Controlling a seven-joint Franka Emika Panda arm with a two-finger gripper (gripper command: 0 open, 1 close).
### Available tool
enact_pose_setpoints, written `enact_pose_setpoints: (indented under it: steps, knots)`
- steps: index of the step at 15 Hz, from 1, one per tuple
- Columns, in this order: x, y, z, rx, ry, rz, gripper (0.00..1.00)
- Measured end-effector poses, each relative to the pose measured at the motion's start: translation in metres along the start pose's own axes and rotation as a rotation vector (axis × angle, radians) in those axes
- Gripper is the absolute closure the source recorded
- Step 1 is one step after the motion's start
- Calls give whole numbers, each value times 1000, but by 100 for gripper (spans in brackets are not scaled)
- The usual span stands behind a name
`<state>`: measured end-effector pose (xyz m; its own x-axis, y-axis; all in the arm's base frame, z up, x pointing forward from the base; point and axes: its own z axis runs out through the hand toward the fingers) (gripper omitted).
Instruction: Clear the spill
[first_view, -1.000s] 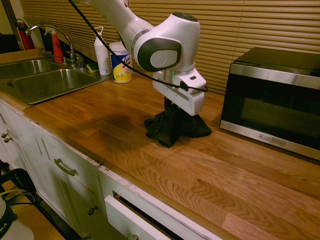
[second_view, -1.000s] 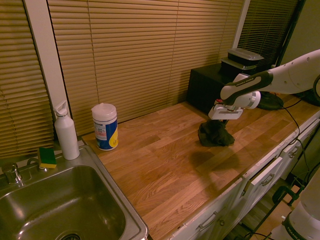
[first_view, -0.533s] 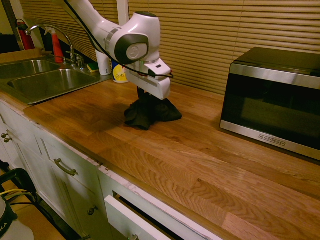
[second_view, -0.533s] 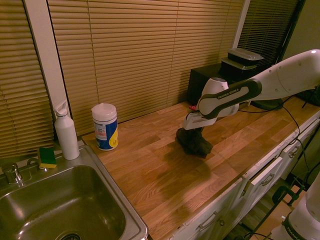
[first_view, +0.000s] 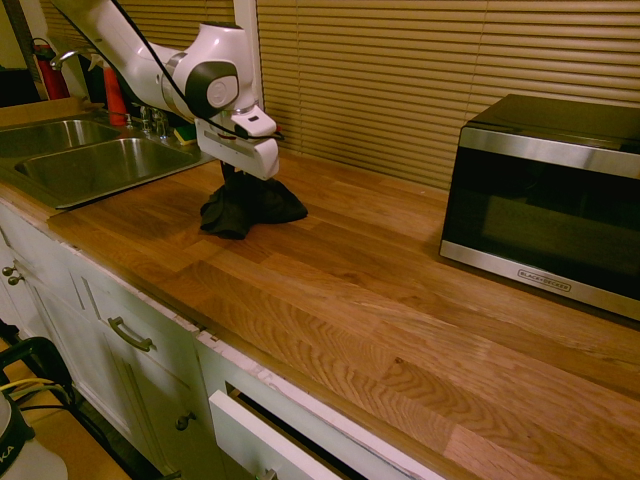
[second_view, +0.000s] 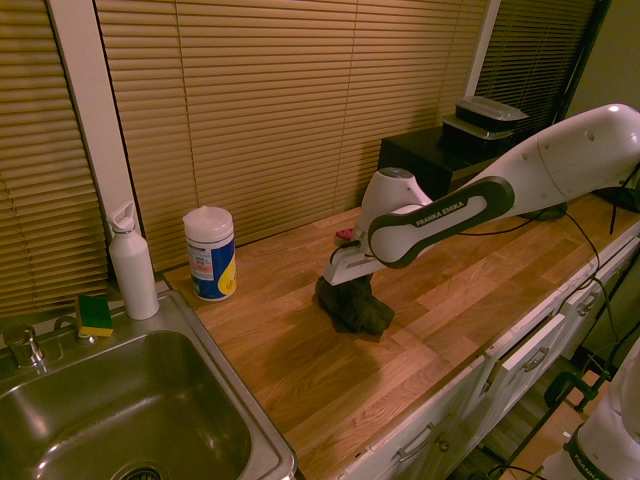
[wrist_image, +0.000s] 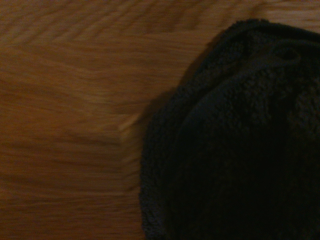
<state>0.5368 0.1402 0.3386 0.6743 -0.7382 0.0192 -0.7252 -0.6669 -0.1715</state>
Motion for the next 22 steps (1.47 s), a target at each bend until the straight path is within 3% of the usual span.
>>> enact_pose_setpoints:
  steps: [10, 11, 22]
  knots:
    - [-92, -87, 16, -27, 9, -89, 100]
    - [-96, -92, 17, -31, 8, -92, 0]
    - [-109, -103, 22, -52, 12, -110, 0]
